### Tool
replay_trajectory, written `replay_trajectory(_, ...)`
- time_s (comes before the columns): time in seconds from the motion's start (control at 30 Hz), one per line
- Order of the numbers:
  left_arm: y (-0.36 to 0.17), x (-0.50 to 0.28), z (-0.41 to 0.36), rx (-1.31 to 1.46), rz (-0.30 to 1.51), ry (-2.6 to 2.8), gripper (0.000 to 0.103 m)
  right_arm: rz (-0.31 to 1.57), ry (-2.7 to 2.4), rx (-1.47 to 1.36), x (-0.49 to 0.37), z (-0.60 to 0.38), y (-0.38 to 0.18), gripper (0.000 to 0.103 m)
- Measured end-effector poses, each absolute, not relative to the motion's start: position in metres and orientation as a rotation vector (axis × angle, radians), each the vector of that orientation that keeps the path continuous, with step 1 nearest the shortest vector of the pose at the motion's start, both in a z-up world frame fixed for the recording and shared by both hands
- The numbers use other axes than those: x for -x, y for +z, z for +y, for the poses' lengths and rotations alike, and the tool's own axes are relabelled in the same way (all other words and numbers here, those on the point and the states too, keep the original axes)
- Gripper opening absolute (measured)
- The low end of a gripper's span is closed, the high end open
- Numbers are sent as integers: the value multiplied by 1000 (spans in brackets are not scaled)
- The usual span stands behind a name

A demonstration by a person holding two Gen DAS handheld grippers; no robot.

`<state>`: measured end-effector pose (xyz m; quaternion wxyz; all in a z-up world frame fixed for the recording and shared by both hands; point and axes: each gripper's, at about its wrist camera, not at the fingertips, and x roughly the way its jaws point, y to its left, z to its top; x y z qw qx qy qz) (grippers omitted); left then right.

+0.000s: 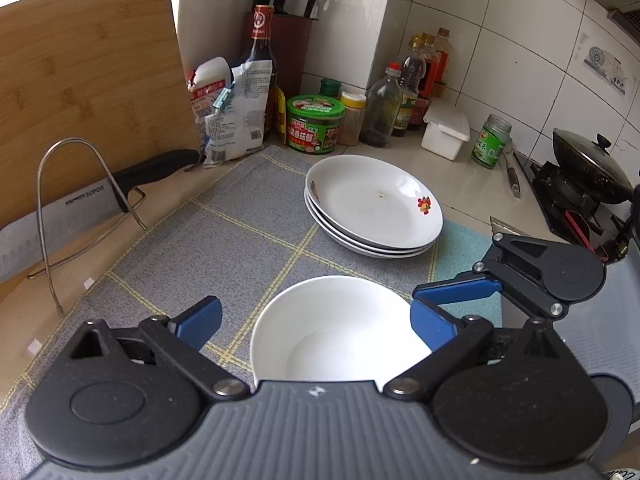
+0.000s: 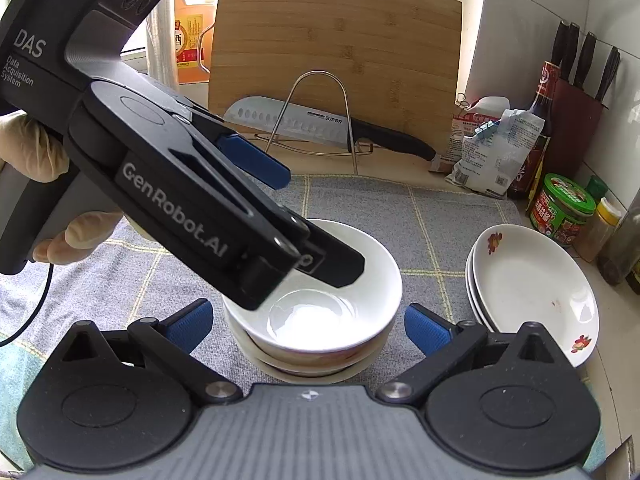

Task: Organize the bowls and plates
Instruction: 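Lower the white bowl into the nested bowls and open the left tool, then move the right tool to the bowl stack while the left tool approaches its other side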

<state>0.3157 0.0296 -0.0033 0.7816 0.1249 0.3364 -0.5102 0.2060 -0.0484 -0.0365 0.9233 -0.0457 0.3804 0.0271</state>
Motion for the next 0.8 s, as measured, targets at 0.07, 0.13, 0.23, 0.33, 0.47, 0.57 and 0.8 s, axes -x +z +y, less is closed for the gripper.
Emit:
replay_trajectory(0.07,-2,-316,37,-257,716,-1090,100,785,53,96,-204,-49,-37,103)
replay_trajectory(0.13,-1,-317,46,-244,710,-1072,100,785,55,88,-202,-50,-38,103)
replay_trajectory(0.23,-3,-315,61,-220,698,-1043,101,785,49,94,-196,-49,-40,103)
replay_trajectory(0.33,-7,-310,77,-190,688,-1016,101,796,51,109,-190,-48,-45,103)
replay_trajectory(0.47,-17,-297,92,-181,657,-969,102,833,57,123,-185,-51,-56,103)
replay_trajectory(0.57,-31,-283,97,-224,640,-927,102,853,65,132,-183,-58,-64,103)
replay_trajectory(0.8,-60,-262,85,-238,723,-819,102,896,141,162,-189,-83,-83,103)
